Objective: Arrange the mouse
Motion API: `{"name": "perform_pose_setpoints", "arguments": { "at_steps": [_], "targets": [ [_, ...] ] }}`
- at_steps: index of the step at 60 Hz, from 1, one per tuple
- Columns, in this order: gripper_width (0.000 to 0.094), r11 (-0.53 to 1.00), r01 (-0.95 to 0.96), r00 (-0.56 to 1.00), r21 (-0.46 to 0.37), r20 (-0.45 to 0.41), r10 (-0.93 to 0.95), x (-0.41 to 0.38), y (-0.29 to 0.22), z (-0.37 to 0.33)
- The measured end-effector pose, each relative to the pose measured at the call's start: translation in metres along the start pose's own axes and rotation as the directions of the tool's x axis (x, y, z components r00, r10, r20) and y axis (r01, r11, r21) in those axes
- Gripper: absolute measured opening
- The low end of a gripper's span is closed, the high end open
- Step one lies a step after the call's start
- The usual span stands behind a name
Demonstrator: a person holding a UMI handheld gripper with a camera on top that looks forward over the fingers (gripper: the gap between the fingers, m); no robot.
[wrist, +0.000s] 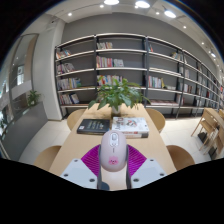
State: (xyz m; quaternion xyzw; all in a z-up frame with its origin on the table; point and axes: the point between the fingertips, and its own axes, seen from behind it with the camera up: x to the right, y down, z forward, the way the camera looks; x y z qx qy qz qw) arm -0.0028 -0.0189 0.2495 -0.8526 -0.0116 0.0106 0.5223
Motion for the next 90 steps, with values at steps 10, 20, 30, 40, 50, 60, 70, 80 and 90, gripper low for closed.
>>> {"name": "perform_pose_setpoints", "arguments": {
  "at_steps": [10,20,30,40,50,60,70,80,90],
  "targets": [
    [0.033,0.993,0.03,0.996,-0.116,0.087,-0.019,-0.094,0.083,0.014],
    [0.0331,0.955,0.034,0.998,-0.293,0.064,-0.015,-0.113,0.199,0.031],
    [0.0333,0.922,0.025,0.999,-0.387,0.033,-0.013,-0.111,0.265,0.035],
    [0.0411,0.927,0.034,0.999,-0.372,0.021,-0.029,-0.109,0.271,0.039],
    [0.0753,0.911,0.0,1.0,-0.413,-0.001,-0.001,-0.104,0.275,0.036],
    [0.0864,0.94,-0.026,0.999,-0.341,-0.034,0.015,-0.092,0.226,0.006],
    [0.0865,0.966,-0.019,1.0,-0.257,-0.01,0.018,-0.081,0.172,-0.048],
    [0.0861,0.978,-0.011,1.0,-0.21,-0.007,0.009,-0.061,0.148,-0.107],
    [0.085,0.985,-0.009,1.0,-0.174,0.008,0.011,-0.048,0.143,-0.159]
  ]
}}
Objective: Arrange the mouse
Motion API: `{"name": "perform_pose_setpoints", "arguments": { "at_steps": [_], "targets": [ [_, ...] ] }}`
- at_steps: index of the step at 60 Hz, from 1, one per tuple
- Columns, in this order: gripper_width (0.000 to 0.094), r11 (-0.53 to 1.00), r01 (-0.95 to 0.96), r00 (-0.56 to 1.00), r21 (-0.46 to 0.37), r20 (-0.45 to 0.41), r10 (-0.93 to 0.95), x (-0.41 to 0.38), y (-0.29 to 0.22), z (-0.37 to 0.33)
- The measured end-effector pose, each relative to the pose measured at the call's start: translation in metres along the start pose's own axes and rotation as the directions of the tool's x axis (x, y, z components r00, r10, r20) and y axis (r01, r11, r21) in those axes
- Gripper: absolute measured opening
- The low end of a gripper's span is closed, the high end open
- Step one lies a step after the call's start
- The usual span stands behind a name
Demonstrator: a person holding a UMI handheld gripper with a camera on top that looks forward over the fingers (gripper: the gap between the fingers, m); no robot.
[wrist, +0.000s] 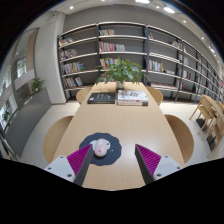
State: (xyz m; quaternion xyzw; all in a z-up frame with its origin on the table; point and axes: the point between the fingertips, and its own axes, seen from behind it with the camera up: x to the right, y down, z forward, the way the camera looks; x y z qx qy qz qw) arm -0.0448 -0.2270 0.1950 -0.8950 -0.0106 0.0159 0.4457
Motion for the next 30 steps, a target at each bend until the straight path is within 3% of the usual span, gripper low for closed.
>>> {"name": "perform_pose_setpoints", "arguments": {
  "at_steps": [17,30],
  "targets": [
    [0.0851,1.0,0.002,1.0,-0.01,-0.015,-0.002,0.026,0.04,-0.04],
    [0.0849,1.0,0.01,1.0,0.013,-0.013,-0.01,0.03,0.036,-0.056]
  ]
}}
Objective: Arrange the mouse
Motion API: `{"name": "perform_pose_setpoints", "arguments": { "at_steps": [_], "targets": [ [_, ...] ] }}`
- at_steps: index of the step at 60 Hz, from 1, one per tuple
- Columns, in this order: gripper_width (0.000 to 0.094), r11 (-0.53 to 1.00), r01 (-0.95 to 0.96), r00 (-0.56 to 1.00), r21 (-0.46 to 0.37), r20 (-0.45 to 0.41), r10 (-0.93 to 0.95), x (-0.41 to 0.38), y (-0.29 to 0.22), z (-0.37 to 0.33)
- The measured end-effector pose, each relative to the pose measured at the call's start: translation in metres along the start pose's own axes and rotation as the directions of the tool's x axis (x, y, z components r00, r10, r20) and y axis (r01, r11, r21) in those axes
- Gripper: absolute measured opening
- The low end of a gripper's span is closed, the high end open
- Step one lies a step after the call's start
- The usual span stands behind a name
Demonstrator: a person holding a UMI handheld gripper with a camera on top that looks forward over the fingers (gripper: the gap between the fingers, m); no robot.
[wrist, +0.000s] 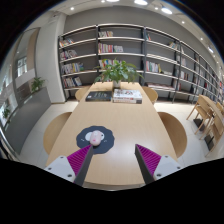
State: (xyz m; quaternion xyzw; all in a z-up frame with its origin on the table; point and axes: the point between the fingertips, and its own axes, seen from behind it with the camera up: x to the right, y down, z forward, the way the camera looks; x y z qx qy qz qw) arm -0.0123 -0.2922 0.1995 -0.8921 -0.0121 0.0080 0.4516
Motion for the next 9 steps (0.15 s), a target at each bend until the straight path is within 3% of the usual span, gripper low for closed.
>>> {"name": "perform_pose_setpoints", "arguments": {
  "at_steps": [9],
  "targets": [
    [0.0847,1.0,-0.006,1.0,0.021,0.009,0.006,-0.0041,-0.0073,-0.0043]
  ]
}}
